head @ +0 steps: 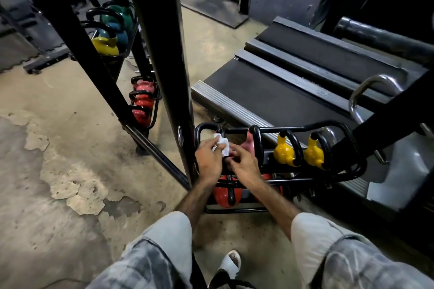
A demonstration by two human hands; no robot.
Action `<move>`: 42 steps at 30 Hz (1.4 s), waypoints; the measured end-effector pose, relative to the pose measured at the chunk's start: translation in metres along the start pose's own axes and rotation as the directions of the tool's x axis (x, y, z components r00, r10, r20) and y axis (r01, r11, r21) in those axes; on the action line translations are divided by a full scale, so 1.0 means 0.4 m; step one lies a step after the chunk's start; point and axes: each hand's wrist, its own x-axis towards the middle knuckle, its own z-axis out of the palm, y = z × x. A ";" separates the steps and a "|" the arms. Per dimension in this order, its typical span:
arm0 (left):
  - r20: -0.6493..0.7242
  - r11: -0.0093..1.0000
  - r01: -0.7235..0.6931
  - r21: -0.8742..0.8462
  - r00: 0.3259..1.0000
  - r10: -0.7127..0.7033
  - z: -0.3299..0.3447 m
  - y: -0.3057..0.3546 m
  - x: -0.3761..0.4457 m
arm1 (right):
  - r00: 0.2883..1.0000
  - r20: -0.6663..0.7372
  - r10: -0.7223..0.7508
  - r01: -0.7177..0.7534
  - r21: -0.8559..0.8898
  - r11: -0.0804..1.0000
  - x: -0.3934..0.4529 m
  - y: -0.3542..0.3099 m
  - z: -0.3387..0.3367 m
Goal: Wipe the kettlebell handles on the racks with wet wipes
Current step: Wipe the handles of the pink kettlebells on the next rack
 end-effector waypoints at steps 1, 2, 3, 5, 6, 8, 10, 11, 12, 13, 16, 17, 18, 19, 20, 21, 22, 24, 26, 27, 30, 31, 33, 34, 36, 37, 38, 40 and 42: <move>0.001 0.999 -0.039 0.031 0.999 0.039 0.005 0.009 0.019 | 1.000 0.018 0.001 -0.002 0.010 1.000 0.002 0.003 0.005; 0.009 0.995 -0.075 0.066 0.997 0.075 0.010 0.018 0.034 | 1.000 0.022 0.004 -0.004 0.011 1.000 0.004 0.005 0.010; 0.026 0.990 -0.102 0.103 0.995 0.100 0.014 0.026 0.049 | 1.000 0.013 0.006 -0.006 0.006 1.000 0.007 0.006 0.015; 0.063 0.973 -0.149 0.176 0.988 0.140 0.008 0.037 0.054 | 1.000 -0.017 0.009 -0.009 -0.003 1.000 0.011 0.002 0.021; 0.087 0.958 -0.189 0.217 0.981 0.174 0.002 0.035 0.047 | 1.000 -0.026 0.012 -0.012 0.006 1.000 0.012 0.002 0.021; 0.165 0.904 -0.309 0.296 0.949 0.270 -0.012 0.012 0.024 | 0.999 -0.027 0.017 -0.017 0.018 1.000 0.013 0.008 0.021; 0.249 0.825 -0.428 0.368 0.901 0.356 -0.018 -0.012 0.002 | 0.999 -0.047 0.014 -0.013 0.012 1.000 0.015 0.010 0.015; 0.271 0.802 -0.456 0.386 0.887 0.374 -0.017 -0.017 0.004 | 0.999 -0.046 0.015 -0.014 0.012 1.000 0.017 0.008 0.011; 0.273 0.801 -0.452 0.394 0.889 0.368 -0.016 -0.009 0.013 | 0.999 -0.030 0.022 -0.021 0.015 1.000 0.019 0.005 0.008; 0.264 0.818 -0.426 0.387 0.901 0.344 -0.010 -0.001 0.033 | 0.999 -0.006 0.040 -0.040 0.013 0.999 0.021 -0.003 0.004; 0.213 0.875 -0.323 0.361 0.942 0.260 0.006 0.053 0.095 | 0.993 0.084 0.078 -0.077 -0.007 0.997 0.035 -0.012 -0.005; 0.199 0.891 -0.295 0.344 0.951 0.238 0.012 0.064 0.114 | 0.991 0.103 0.081 -0.079 -0.029 0.996 0.040 -0.011 -0.006; 0.203 0.900 -0.273 0.341 0.956 0.213 0.016 0.071 0.124 | 0.990 0.114 0.085 -0.079 -0.054 0.995 0.042 -0.009 -0.007; 0.205 0.892 -0.280 0.354 0.954 0.218 0.019 0.070 0.125 | 0.989 0.115 0.093 -0.085 -0.074 0.994 0.045 -0.005 -0.007; 0.220 0.885 -0.277 0.374 0.954 0.205 0.017 0.064 0.115 | 0.988 0.114 0.101 -0.090 -0.095 0.991 0.049 0.000 -0.006; 0.241 0.869 -0.295 0.396 0.947 0.212 0.017 0.046 0.106 | 0.988 0.113 0.104 -0.090 -0.120 0.989 0.051 0.002 -0.005; 0.248 0.845 -0.320 0.428 0.941 0.230 0.017 0.024 0.094 | 0.988 0.107 0.110 -0.093 -0.145 0.985 0.051 0.003 -0.004; 0.290 0.788 -0.399 0.469 0.912 0.289 0.015 -0.003 0.077 | 0.988 0.097 0.118 -0.102 -0.153 0.983 0.050 0.002 -0.008; 0.294 0.771 -0.428 0.472 0.901 0.320 0.014 0.006 0.091 | 0.987 0.108 0.118 -0.103 -0.133 0.986 0.051 -0.006 -0.010; 0.280 0.778 -0.422 0.466 0.904 0.323 0.015 0.026 0.103 | 0.985 0.120 0.123 -0.109 -0.119 0.987 0.052 -0.008 -0.012; 0.226 0.857 -0.311 0.411 0.946 0.234 0.024 0.075 0.141 | 0.980 0.139 0.139 -0.125 -0.108 0.986 0.064 -0.011 -0.009; 0.222 0.876 -0.274 0.396 0.955 0.198 0.027 0.076 0.146 | 0.977 0.143 0.157 -0.141 -0.117 0.983 0.066 -0.011 -0.008; 0.228 0.883 -0.269 0.386 0.955 0.191 0.024 0.070 0.137 | 0.970 0.151 0.193 -0.173 -0.136 0.976 0.070 -0.019 -0.008; 0.226 0.890 -0.269 0.368 0.954 0.196 0.018 0.064 0.123 | 0.968 0.150 0.203 -0.183 -0.137 0.974 0.070 -0.028 -0.007; 0.186 0.928 -0.223 0.300 0.967 0.173 0.008 0.038 0.098 | 0.974 0.122 0.192 -0.179 -0.115 0.977 0.079 -0.038 -0.007; 0.153 0.947 -0.184 0.262 0.977 0.148 0.005 0.026 0.092 | 0.980 0.092 0.175 -0.169 -0.071 0.983 0.084 -0.044 -0.006; 0.121 0.967 -0.135 0.215 0.986 0.111 0.005 0.016 0.091 | 0.985 0.065 0.162 -0.160 -0.024 0.987 0.090 -0.045 -0.007; 0.078 0.992 -0.026 0.124 0.997 0.017 0.011 0.006 0.100 | 0.984 0.053 0.171 -0.172 0.025 0.985 0.099 -0.047 -0.009; 0.043 0.989 0.113 0.096 0.992 -0.117 0.023 0.012 0.107 | 0.984 0.057 0.166 -0.168 0.035 0.985 0.098 -0.056 -0.015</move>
